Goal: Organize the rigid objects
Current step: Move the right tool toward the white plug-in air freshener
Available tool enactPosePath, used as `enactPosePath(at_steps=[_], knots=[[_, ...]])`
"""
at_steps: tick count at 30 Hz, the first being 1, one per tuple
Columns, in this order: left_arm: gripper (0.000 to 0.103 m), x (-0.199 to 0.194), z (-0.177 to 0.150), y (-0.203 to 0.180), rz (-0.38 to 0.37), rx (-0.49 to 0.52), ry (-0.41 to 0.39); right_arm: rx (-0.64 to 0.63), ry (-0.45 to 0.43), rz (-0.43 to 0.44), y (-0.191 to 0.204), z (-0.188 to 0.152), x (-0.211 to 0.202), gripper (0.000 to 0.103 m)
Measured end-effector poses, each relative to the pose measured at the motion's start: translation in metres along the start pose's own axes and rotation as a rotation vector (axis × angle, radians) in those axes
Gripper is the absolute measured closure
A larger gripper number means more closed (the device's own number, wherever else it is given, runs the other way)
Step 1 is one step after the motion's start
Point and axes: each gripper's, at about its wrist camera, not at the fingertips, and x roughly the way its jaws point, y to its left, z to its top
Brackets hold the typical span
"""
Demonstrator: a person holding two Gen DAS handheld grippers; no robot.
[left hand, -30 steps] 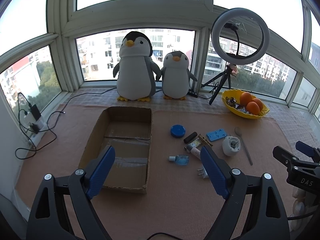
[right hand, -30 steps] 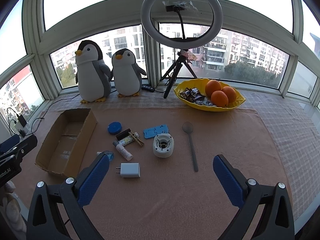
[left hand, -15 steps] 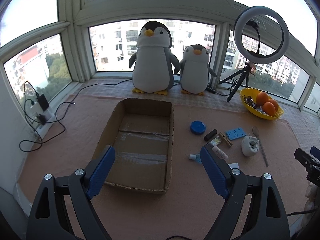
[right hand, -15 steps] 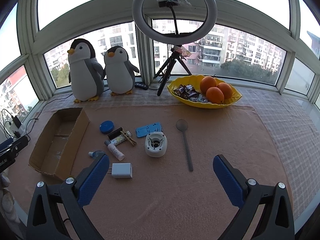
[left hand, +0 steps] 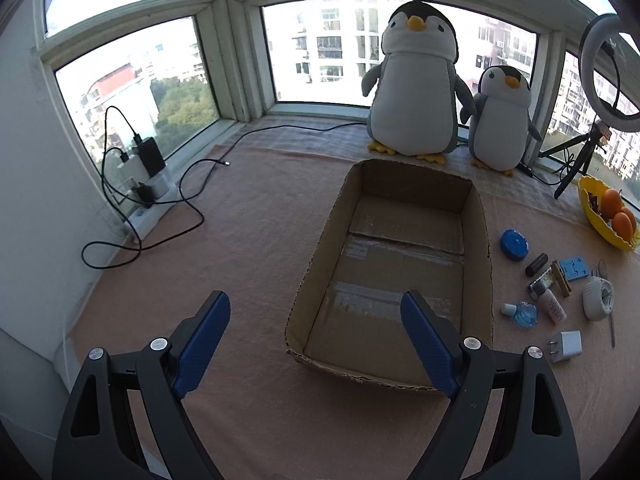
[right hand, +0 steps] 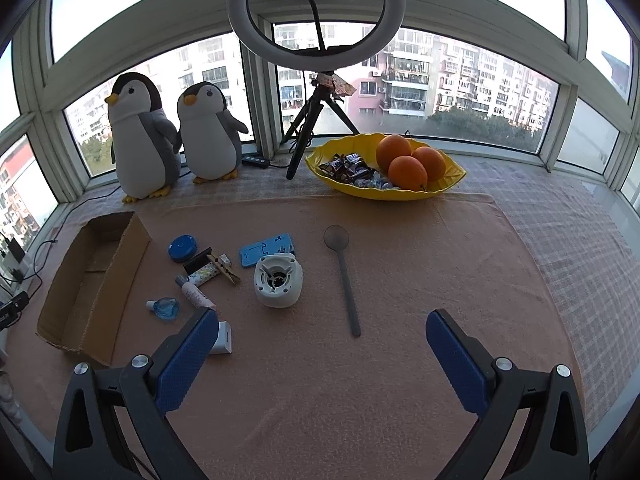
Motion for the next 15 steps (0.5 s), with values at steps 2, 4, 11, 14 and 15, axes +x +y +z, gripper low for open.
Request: enactPosePath(at_steps=[2, 4, 11, 14, 15], knots=[[0.016, 0.012, -0.002, 0.006, 0.002, -0.008, 0.029, -0.001, 0.002, -0.002, -0.004, 0.0, 0.003, 0.001], [0.016, 0.025, -0.005, 0.012, -0.014, -0.026, 0.069, -0.001, -0.001, -0.009, -0.008, 0.0, 0.005, 0.001], [0.016, 0.067, -0.018, 0.021, 0.044, -0.014, 0.147, -0.003, -0.01, -0.005, -0.029, -0.005, 0.017, 0.001], [0.017, 0.078, -0.022, 0.021, 0.041, -0.013, 0.177, -0.008, 0.006, -0.018, -0.033, -0.007, 0.026, 0.001], [0.017, 0.082, -0.023, 0.021, 0.037, -0.014, 0.185, -0.006, 0.011, -0.017, -0.035, -0.007, 0.029, 0.001]])
